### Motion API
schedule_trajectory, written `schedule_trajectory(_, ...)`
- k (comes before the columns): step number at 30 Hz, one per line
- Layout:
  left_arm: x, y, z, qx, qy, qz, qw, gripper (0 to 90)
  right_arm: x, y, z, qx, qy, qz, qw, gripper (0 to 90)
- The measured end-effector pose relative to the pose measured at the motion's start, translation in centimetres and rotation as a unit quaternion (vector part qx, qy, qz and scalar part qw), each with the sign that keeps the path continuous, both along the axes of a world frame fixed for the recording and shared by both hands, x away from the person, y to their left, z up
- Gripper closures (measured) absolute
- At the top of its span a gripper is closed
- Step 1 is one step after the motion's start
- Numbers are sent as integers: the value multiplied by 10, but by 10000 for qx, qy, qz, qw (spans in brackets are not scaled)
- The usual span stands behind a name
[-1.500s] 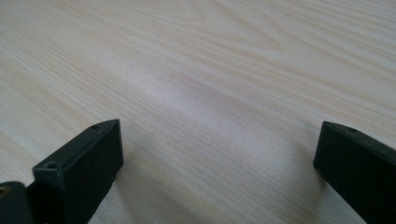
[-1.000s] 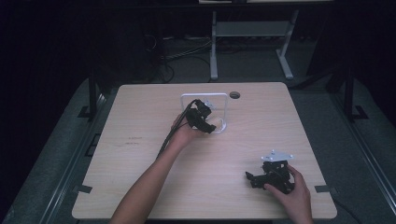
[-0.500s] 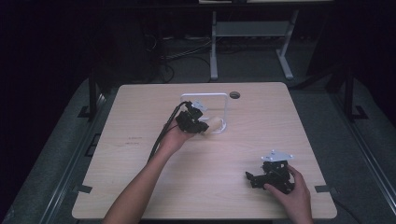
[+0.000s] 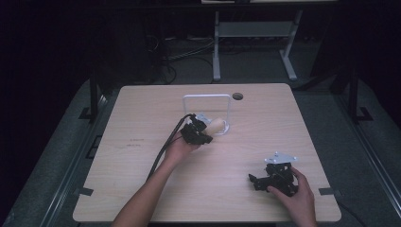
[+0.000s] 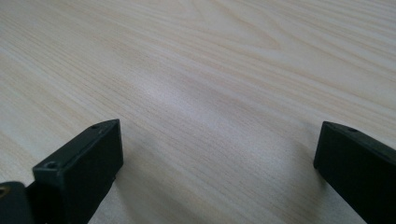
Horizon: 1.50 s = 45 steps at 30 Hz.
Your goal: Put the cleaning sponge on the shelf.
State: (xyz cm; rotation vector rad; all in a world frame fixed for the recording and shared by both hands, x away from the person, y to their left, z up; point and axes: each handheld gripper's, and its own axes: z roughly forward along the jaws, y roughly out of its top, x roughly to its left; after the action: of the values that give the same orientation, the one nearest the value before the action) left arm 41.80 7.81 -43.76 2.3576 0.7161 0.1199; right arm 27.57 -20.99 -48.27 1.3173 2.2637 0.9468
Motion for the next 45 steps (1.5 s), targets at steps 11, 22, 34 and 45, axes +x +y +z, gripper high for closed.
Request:
schedule_trajectory(11, 10, -4, -11, 94, 2, 179, 9998, 900, 0, 0, 0, 1, 0, 0, 10000, 10)
schedule_trajectory(22, 16, 4, -11, 198, -88, 347, 9992, 900, 0, 0, 0, 2, 0, 0, 10000, 10)
schedule_trajectory(34, 28, 15, -9, 388, -257, 656, 9968, 900, 0, 0, 0, 2, 0, 0, 10000, 10)
schedule_trajectory(45, 31, 19, -12, 324, -188, 729, 9966, 900, 0, 0, 0, 1, -1, 0, 10000, 9)
